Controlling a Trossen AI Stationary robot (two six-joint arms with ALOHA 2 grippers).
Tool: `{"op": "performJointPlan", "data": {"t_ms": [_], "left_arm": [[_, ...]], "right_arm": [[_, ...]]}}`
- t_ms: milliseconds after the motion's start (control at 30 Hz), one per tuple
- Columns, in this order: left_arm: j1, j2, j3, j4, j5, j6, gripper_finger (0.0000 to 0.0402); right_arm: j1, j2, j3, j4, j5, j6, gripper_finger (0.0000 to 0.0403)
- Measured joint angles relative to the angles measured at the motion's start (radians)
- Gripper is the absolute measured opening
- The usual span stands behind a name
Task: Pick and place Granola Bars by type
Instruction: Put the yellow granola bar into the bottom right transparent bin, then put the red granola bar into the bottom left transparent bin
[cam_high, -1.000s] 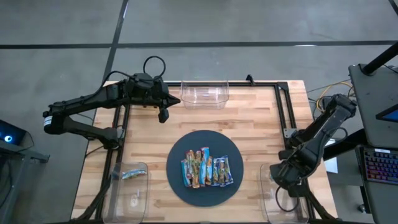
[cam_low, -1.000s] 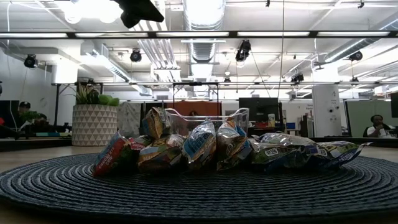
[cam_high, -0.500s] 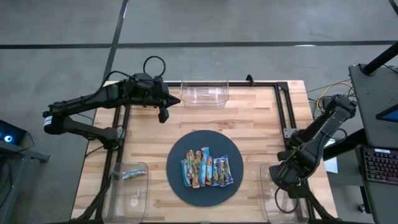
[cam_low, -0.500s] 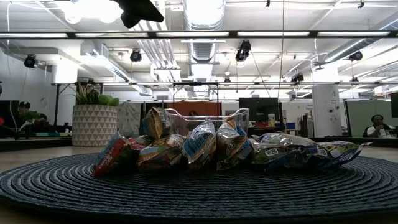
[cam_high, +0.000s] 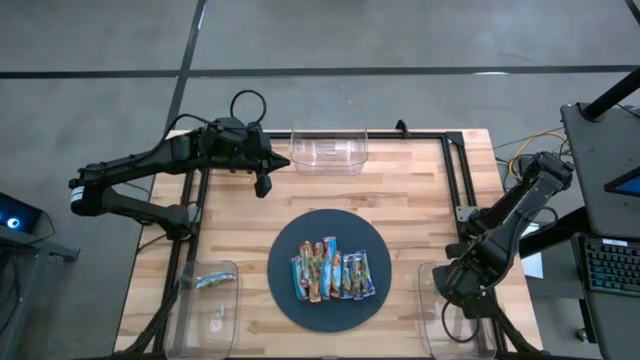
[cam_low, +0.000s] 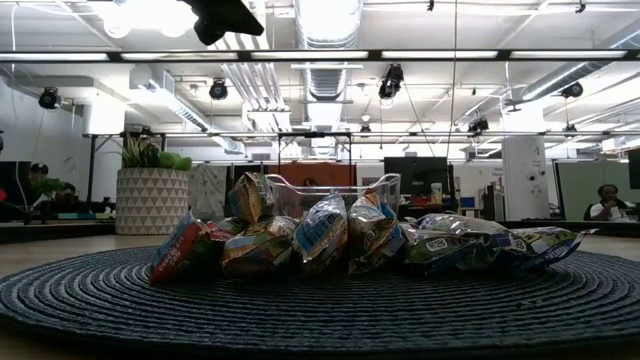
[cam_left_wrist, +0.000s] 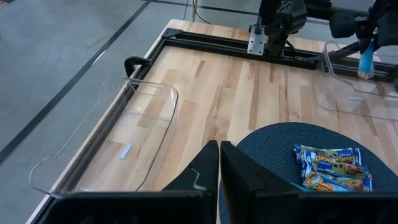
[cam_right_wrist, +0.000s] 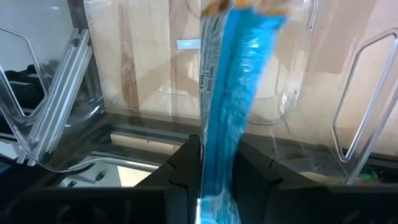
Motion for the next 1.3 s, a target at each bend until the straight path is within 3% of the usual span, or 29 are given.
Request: {"op": "performJointPlan", "data": {"t_ms": [967,1300], "left_arm": [[0.0,0.0,0.0,0.0,0.0,0.0,0.0],[0.0,0.0,0.0,0.0,0.0,0.0,0.0]], "right_arm": [[-0.003,0.0,0.0,0.035,0.036,-0.013,0.0077],[-0.044,0.0,0.022,0.105,0.083,-0.043,0.0013]]}}
